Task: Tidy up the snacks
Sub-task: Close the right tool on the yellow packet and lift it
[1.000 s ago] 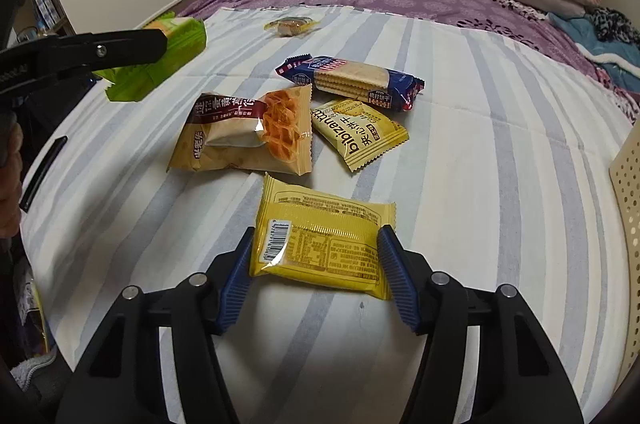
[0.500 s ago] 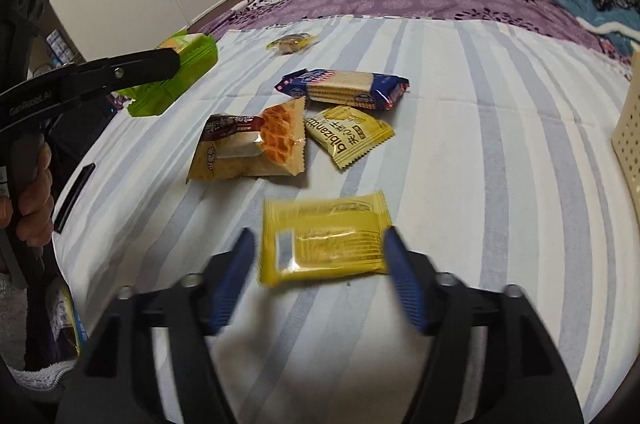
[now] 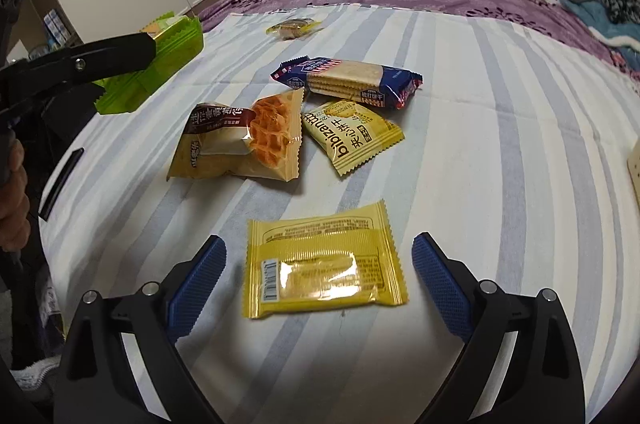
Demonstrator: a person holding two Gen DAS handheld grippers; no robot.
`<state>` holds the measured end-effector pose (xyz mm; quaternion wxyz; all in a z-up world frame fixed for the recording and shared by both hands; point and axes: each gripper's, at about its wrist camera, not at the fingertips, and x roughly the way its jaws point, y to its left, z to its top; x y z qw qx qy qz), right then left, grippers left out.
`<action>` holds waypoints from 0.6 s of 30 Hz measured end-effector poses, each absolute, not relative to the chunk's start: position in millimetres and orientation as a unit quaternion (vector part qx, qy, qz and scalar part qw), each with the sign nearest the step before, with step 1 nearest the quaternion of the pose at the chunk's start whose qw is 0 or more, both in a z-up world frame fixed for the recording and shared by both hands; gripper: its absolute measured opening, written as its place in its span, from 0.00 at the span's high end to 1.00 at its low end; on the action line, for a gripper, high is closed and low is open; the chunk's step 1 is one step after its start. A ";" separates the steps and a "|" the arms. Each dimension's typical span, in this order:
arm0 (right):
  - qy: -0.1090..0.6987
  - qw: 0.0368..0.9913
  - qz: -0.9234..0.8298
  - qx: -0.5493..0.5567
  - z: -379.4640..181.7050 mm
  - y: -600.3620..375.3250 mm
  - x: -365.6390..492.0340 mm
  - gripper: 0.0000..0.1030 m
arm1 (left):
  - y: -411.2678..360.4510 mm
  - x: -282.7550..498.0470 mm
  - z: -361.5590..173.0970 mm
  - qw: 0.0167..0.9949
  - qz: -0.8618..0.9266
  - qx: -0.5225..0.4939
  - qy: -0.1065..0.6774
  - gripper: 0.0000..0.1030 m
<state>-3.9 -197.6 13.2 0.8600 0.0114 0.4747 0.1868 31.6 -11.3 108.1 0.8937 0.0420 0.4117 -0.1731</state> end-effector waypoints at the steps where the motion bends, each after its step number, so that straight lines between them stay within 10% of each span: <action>1: 0.475 0.860 0.188 0.004 13.0 -195.7 -4.2 0.08 | -11.3 31.4 107.4 0.894 -0.173 0.042 0.412 0.36; 7: 0.456 0.873 0.158 -0.064 13.3 -188.9 -13.1 0.41 | -6.8 32.4 105.1 0.894 -0.169 0.035 0.413 0.36; 18: 0.434 0.884 0.170 -0.025 34.9 -205.8 -31.3 0.46 | -9.5 32.3 109.0 0.895 -0.171 0.039 0.409 0.36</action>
